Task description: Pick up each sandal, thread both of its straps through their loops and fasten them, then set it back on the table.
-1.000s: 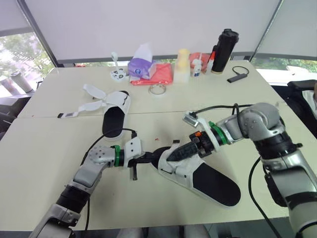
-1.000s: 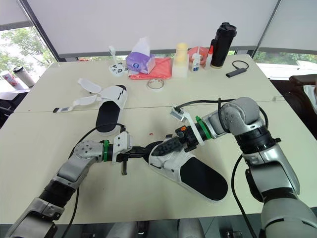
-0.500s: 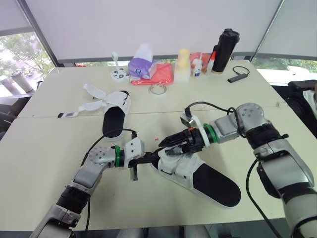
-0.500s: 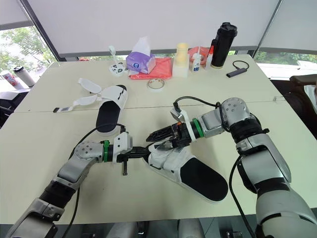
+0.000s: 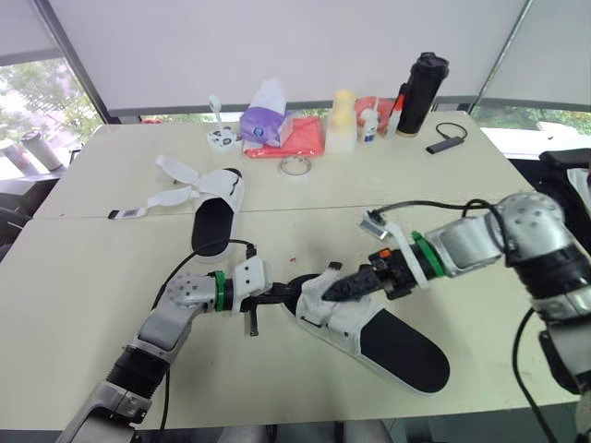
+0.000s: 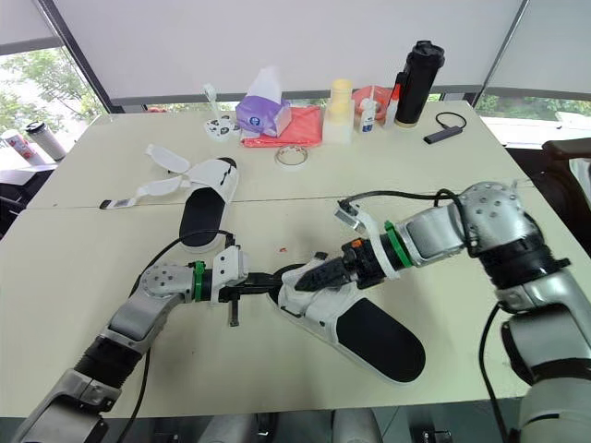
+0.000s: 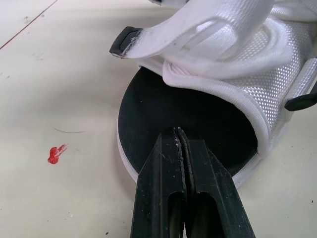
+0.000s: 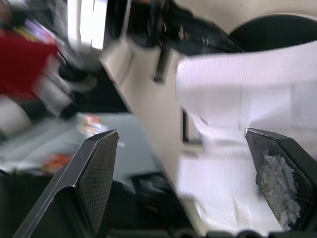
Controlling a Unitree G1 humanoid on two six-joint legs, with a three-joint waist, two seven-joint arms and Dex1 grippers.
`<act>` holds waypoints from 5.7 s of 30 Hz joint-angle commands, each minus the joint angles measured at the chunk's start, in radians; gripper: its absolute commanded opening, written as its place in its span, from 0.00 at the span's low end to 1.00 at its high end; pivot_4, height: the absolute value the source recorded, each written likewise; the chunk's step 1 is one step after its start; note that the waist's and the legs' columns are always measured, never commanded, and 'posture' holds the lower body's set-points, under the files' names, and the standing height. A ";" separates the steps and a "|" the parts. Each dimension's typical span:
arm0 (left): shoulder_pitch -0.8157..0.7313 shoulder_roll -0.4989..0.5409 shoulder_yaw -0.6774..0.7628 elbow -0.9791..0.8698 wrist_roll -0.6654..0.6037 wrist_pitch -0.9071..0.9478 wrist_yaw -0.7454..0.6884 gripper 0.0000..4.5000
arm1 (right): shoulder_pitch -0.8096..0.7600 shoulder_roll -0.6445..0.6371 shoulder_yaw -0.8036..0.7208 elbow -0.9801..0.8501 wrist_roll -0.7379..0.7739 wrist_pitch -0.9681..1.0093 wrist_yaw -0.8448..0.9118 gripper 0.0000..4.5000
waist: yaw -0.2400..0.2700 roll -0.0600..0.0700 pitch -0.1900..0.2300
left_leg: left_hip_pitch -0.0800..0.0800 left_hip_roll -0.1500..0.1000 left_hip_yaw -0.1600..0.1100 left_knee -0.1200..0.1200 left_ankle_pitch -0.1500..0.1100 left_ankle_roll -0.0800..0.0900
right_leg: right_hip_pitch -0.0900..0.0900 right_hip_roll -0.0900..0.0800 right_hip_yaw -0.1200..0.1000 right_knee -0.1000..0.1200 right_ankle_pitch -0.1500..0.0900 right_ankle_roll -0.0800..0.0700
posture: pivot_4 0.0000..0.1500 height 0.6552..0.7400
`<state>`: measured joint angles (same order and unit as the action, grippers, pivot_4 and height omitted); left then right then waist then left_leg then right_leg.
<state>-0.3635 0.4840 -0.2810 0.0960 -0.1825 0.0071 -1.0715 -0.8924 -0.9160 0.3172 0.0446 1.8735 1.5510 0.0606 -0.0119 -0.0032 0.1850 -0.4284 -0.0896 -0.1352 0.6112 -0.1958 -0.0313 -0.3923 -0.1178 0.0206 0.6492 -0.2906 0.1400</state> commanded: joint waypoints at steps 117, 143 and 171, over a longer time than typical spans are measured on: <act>-0.058 -0.036 -0.025 0.087 0.019 0.057 -0.104 0.00 | 0.546 -0.155 -0.164 -0.769 -1.098 -0.774 1.117 0.99 | 0.001 -0.001 0.001 | 0.001 0.000 0.000 0.000 0.000 0.000 | 0.002 -0.001 -0.001 -0.002 0.000 0.001 | 1.00 1.00; -0.004 -0.008 -0.021 -0.056 -0.051 0.095 -0.149 0.00 | 0.602 -0.311 -0.185 -0.436 0.099 -0.342 0.267 0.99 | 0.022 -0.002 0.001 | -0.003 0.001 0.001 0.001 0.000 0.002 | 0.000 -0.001 0.000 -0.005 -0.001 -0.003 | 1.00 1.00; -0.001 0.091 0.056 -0.143 -0.151 0.161 -0.174 0.00 | 0.599 -0.218 -0.086 -0.445 0.099 -0.365 0.201 0.99 | 0.025 -0.001 0.001 | -0.009 0.001 0.001 0.002 -0.001 0.002 | -0.005 -0.001 0.000 -0.006 -0.002 -0.004 | 1.00 1.00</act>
<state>-0.3383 0.5922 -0.2472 -0.0576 -0.3320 0.1958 -1.2575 -0.2953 -1.1247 0.2514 -0.3786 1.9465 1.1916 0.2482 0.0132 -0.0044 0.1863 -0.4370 -0.0883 -0.1340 0.6129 -0.1964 -0.0293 -0.3976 -0.1187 0.0206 0.6433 -0.2921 0.1358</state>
